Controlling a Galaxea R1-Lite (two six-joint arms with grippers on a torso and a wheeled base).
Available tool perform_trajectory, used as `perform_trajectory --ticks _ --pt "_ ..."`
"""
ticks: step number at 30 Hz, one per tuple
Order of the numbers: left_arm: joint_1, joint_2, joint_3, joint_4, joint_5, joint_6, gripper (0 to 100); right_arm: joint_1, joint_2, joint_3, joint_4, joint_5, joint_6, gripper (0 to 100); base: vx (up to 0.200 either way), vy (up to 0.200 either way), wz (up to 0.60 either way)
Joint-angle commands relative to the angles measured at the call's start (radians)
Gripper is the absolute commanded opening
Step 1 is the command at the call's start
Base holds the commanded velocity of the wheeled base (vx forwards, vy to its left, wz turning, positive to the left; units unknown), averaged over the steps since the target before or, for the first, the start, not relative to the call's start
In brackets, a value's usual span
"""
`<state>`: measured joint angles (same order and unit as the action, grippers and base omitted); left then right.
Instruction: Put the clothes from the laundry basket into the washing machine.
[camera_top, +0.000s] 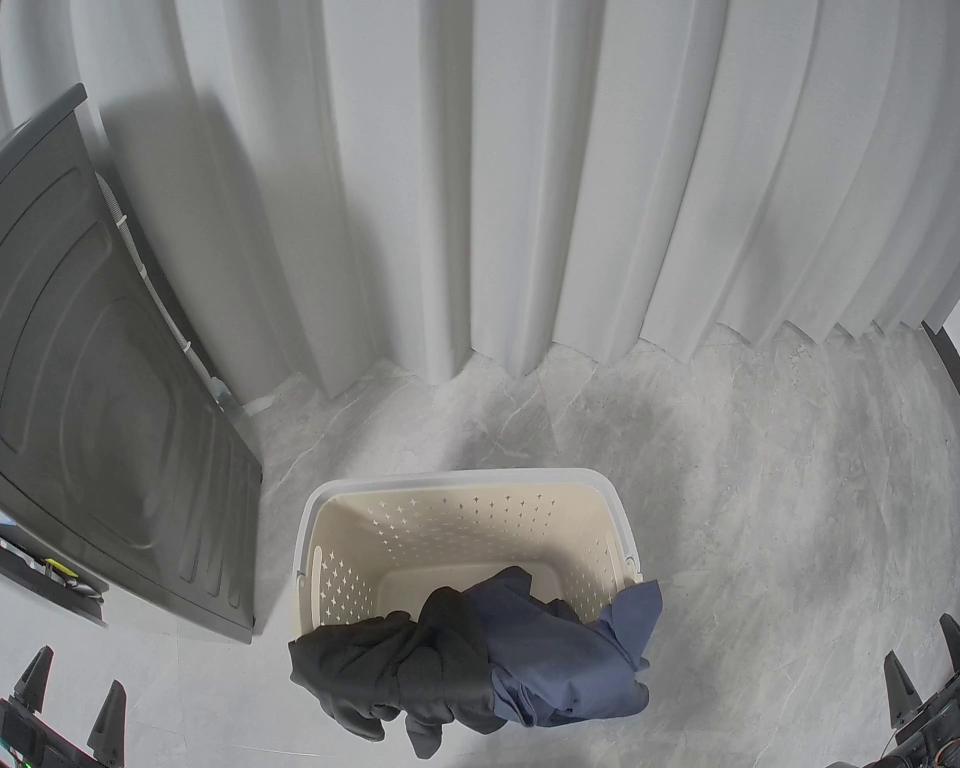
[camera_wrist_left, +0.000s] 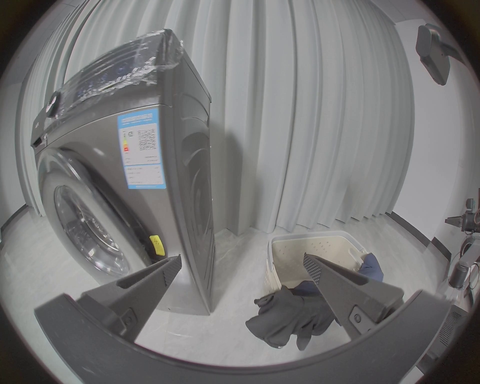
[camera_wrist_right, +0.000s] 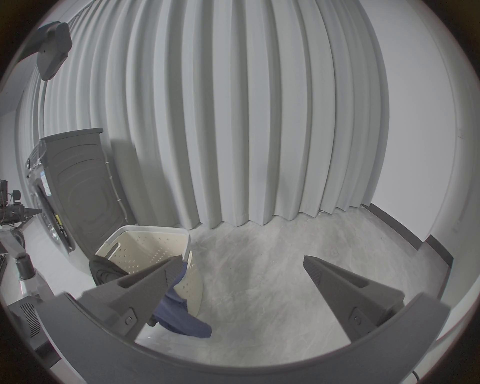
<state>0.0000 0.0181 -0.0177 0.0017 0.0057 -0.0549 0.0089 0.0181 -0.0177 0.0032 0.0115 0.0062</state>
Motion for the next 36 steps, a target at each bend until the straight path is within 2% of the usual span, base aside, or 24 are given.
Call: perform_trajectory --ticks 1,11,20,36 --pt "0.0 -0.01 0.016 0.0 0.0 0.0 100 -0.001 -0.018 0.018 0.0 0.001 0.0 100 -0.2 0.0 0.0" --pt "0.0 -0.01 0.016 0.0 0.0 0.0 100 -0.001 -0.018 0.018 0.0 0.001 0.0 100 -0.2 0.0 0.0" --pt "-0.002 -0.01 0.016 0.0 0.0 0.0 100 -0.001 -0.018 0.018 0.0 0.001 0.0 100 0.0 0.0 0.0" --pt "0.0 -0.01 0.016 0.0 0.0 0.0 100 -0.001 -0.018 0.018 0.0 0.001 0.0 100 0.0 0.2 0.0"
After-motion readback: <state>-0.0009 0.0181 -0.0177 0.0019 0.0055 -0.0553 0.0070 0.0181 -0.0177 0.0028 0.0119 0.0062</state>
